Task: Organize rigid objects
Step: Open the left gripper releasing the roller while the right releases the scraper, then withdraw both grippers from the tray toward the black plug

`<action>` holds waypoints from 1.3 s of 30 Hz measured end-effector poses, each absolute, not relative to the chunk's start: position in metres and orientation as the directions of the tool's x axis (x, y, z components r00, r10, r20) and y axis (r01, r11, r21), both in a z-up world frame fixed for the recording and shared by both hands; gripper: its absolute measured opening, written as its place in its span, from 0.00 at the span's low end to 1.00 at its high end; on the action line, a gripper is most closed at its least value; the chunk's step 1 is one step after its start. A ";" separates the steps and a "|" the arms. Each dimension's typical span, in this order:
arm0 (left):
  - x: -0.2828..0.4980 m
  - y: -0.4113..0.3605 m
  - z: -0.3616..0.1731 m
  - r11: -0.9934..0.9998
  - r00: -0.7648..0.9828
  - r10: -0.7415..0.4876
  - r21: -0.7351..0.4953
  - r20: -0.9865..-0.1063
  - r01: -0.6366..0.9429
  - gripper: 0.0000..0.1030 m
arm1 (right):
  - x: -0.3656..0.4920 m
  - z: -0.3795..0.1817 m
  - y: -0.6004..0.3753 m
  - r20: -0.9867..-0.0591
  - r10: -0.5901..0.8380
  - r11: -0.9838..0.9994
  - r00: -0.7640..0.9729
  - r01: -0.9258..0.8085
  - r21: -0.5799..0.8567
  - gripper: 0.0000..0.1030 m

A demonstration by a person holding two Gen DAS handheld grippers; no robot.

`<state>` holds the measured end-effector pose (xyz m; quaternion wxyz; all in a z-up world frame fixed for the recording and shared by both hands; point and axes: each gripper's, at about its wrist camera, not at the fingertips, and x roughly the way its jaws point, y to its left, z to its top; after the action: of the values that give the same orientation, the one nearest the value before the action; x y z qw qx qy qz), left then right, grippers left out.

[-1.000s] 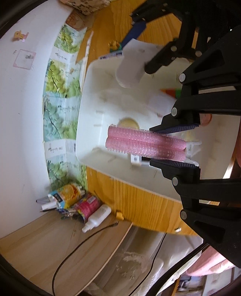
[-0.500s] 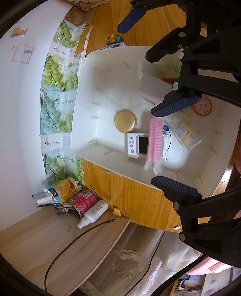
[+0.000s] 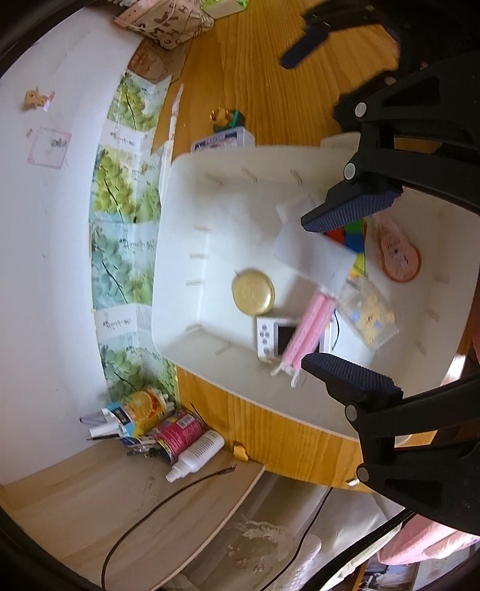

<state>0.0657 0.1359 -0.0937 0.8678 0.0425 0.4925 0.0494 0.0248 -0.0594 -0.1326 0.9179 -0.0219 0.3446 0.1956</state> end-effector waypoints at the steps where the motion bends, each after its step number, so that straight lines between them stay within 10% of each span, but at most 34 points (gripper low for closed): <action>1: 0.065 0.132 -0.093 0.992 0.514 0.123 0.118 -0.849 -0.043 0.69 | 0.023 -0.135 -0.063 -0.646 0.345 0.922 0.681 -0.375 0.097 0.79; 18: 0.059 0.069 -0.104 0.999 0.453 0.038 0.023 -0.891 -0.038 0.69 | 0.006 -0.188 -0.091 -0.754 0.370 0.820 0.543 -0.572 -0.010 0.79; 39: 0.053 0.031 -0.137 0.891 0.247 -0.079 -0.180 -0.966 -0.416 0.70 | 0.036 -0.226 -0.113 -0.792 0.547 0.529 0.271 -0.845 0.076 0.65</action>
<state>0.0527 0.0313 -0.1373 0.7624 -0.2053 0.6037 0.1106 0.0362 -0.1126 -0.2261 0.7756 -0.1847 0.4039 0.4486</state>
